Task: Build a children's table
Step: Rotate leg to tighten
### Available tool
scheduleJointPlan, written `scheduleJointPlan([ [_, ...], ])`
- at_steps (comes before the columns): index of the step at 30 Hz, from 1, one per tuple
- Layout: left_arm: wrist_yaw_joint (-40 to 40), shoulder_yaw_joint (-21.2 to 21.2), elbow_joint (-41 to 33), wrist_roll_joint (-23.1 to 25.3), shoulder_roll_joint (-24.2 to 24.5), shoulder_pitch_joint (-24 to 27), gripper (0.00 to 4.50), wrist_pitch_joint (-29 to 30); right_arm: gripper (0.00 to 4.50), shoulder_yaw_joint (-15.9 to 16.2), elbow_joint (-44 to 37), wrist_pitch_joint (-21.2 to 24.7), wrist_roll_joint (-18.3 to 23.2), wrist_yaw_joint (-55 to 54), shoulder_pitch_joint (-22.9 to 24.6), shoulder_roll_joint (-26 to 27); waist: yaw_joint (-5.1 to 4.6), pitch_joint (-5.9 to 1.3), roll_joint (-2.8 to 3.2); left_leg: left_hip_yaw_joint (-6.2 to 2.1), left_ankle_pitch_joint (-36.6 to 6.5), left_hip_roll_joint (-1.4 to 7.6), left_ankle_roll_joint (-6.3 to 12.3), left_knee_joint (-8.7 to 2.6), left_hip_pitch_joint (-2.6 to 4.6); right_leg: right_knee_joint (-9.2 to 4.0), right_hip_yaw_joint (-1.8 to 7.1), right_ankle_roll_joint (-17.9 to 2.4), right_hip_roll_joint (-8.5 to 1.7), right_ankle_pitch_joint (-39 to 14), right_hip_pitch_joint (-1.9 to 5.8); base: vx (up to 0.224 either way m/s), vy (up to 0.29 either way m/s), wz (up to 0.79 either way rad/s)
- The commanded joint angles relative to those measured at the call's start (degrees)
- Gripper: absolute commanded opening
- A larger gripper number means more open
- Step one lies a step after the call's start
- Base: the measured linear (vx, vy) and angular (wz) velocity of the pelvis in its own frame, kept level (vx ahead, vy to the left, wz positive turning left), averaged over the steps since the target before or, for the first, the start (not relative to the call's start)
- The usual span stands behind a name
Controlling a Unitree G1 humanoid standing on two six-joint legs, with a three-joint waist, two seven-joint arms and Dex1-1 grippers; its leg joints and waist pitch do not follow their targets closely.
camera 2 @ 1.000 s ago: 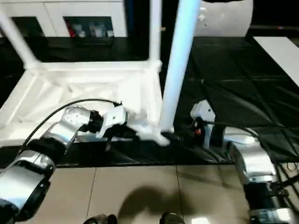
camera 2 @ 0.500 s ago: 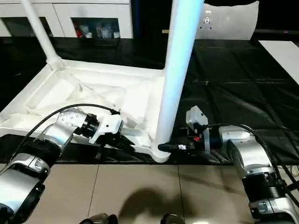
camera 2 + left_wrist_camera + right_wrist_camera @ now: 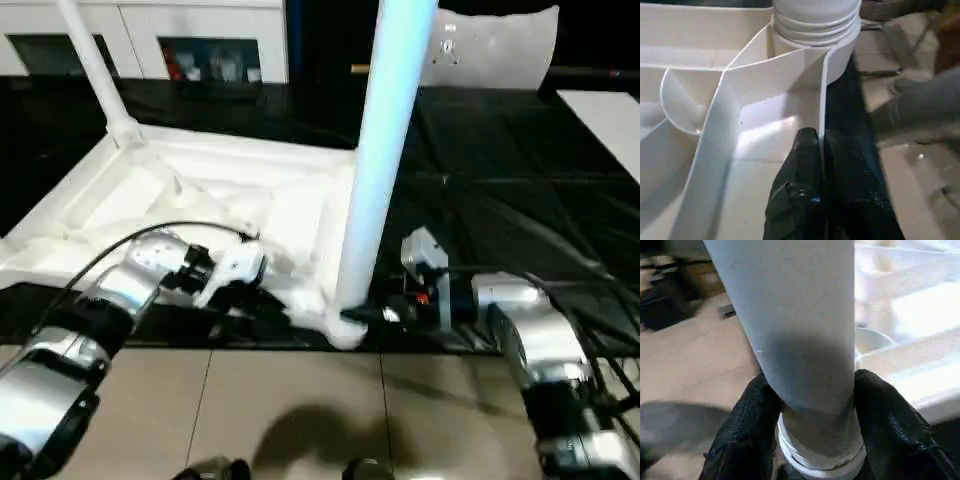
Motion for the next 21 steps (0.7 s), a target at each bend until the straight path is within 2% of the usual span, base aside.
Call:
scheduleJointPlan([
  [1,9.4,1.7,-0.2,-1.5,-5.4,-3.2,0.0,4.0,1.94,4.7,-2.8,3.1,-0.8,-7.8,0.7,7.3,-0.83,-2.9,-1.11,-1.79,-21.5,2.62,0.57,-4.58,1.71,-5.5,1.45,-8.4,-2.89,-35.3,1.02,0.0,0.0,0.0],
  [2,11.9,2.3,0.2,-1.7,-6.8,-3.9,0.0,5.5,1.94,3.9,-2.6,4.3,-1.8,-13.1,0.2,10.5,-1.54,-3.02,-1.43,-2.46,-22.7,2.4,-0.16,-4.69,1.33,-5.81,0.92,-6.4,-3.19,-38.9,1.65,0.0,0.0,0.0],
  [3,14.5,2.7,0.8,-1.9,-8.2,-4.7,0.0,6.9,1.94,3.5,-1.9,5.3,-3.0,-18.0,-0.6,13.7,-1.8,-2.8,-0.95,-2.56,-23.4,2.49,-0.66,-4.83,1.31,-5.82,0.91,-6.1,-3.08,-39.1,1.45,0.0,0.0,0.0],
  [4,17.9,3.3,1.7,-1.9,-9.8,-5.7,0.0,8.1,1.93,2.8,-0.5,5.5,-4.4,-24.1,-1.9,17.6,-2.69,-2.61,-0.58,-2.67,-25.9,2.35,-1.52,-4.79,1.73,-6.23,0.7,-5.7,-2.82,-40.1,0.66,0.0,0.0,0.0],
  [5,19.4,3.5,2.1,-1.9,-10.5,-6.1,0.0,8.4,1.93,2.5,0.2,5.3,-5.0,-26.5,-2.6,19.2,-3.6,-2.73,-0.81,-3.1,-28.4,2.19,-2.21,-4.75,1.94,-6.59,0.12,-5.1,-2.84,-41.3,0.74,0.0,0.0,0.0],
  [6,21.9,4.1,2.8,-1.9,-11.5,-6.7,0.0,9.1,1.93,1.1,2.2,5.3,-5.3,-31.7,-4.3,22.1,-3.99,-2.79,-0.78,-3.31,-29.1,2.23,-2.22,-4.84,1.97,-6.63,-0.09,-4.9,-2.84,-41.0,0.98,0.0,0.0,0.0],
  [7,23.6,4.5,3.3,-2.0,-12.3,-7.2,0.0,9.6,1.93,0.1,3.6,5.5,-5.6,-35.3,-5.5,24.1,-4.72,-2.75,-0.53,-3.44,-29.6,2.32,-1.86,-5.19,1.43,-6.68,-0.23,-5.2,-2.82,-38.7,1.43,0.0,0.0,0.0],
  [8,26.5,4.9,4.0,-1.9,-13.1,-7.8,0.0,9.9,1.93,-1.1,6.1,4.4,-5.7,-39.4,-7.2,26.2,-5.33,-2.77,-0.14,-3.49,-30.7,2.4,-1.9,-5.25,1.74,-6.7,-0.29,-6.2,-2.87,-36.8,1.1,0.0,0.0,0.0],
  [9,28.5,5.4,4.5,-1.7,-13.8,-8.3,0.0,10.3,1.93,-1.9,7.7,3.7,-5.8,-42.2,-8.4,27.6,-5.81,-2.76,0.09,-3.63,-32.2,2.43,-1.93,-5.32,2.04,-6.87,-0.64,-6.8,-2.76,-34.6,1.2,0.0,0.0,0.0],
  [11,32.2,6.0,5.4,-1.0,-14.9,-9.3,0.0,10.2,1.93,-3.3,11.5,0.5,-5.8,-45.5,-11.0,29.9,-6.45,-2.97,0.04,-3.39,-31.7,2.44,-1.38,-5.38,1.69,-6.68,-0.57,-8.3,-2.97,-30.3,1.45,0.0,0.0,0.0],
  [12,32.8,6.2,5.6,-0.9,-15.0,-9.5,0.0,10.2,2.49,-3.7,11.9,0.2,-6.2,-46.2,-11.3,30.3,-6.77,-2.93,-0.14,-3.11,-30.7,2.25,-0.8,-5.26,1.55,-6.65,-0.42,-9.2,-3.02,-28.8,1.41,0.0,0.0,0.0],
  [15,33.4,6.2,5.8,-0.3,-14.4,-9.7,0.0,9.9,2.65,-6.4,12.9,-0.3,-5.4,-47.2,-11.8,30.6,-6.43,-3.14,-0.13,-2.59,-26.1,2.31,1.04,-5.21,1.1,-6.23,0.13,-10.7,-3.2,-24.7,1.82,0.0,0.0,0.0],
  [16,33.7,6.2,5.9,-0.1,-14.1,-9.8,0.0,9.8,2.74,-7.1,12.8,-0.5,-5.9,-47.3,-11.6,30.4,-6.14,-3.36,-0.4,-2.32,-23.5,2.34,2.03,-5.1,0.97,-5.9,0.33,-11.6,-3.32,-22.3,2.05,0.0,0.0,0.0],
  [17,33.8,6.3,5.9,0.1,-13.8,-9.8,0.0,9.6,2.86,-7.5,12.5,-0.7,-6.5,-47.2,-11.2,30.1,-5.91,-3.44,-0.36,-2.15,-20.9,2.39,2.94,-5.0,0.76,-5.6,0.47,-12.3,-3.35,-19.9,2.28,0.0,0.0,0.0],
  [18,33.3,6.2,5.8,0.1,-13.2,-9.5,0.0,9.2,3.07,-7.4,11.6,-1.3,-6.7,-45.8,-10.3,29.1,-5.66,-3.57,-0.46,-1.93,-18.9,2.4,3.72,-4.88,0.81,-5.43,0.48,-12.9,-3.29,-18.2,2.34,0.0,0.0,0.0],
  [21,32.0,5.7,5.6,0.3,-12.3,-9.0,0.0,8.1,3.13,-6.9,10.5,-2.3,-6.5,-43.9,-9.0,27.3,-5.23,-3.66,-0.44,-1.71,-16.4,2.46,5.02,-4.65,0.81,-5.09,0.53,-13.8,-3.24,-15.5,2.46,0.0,0.0,0.0],
])
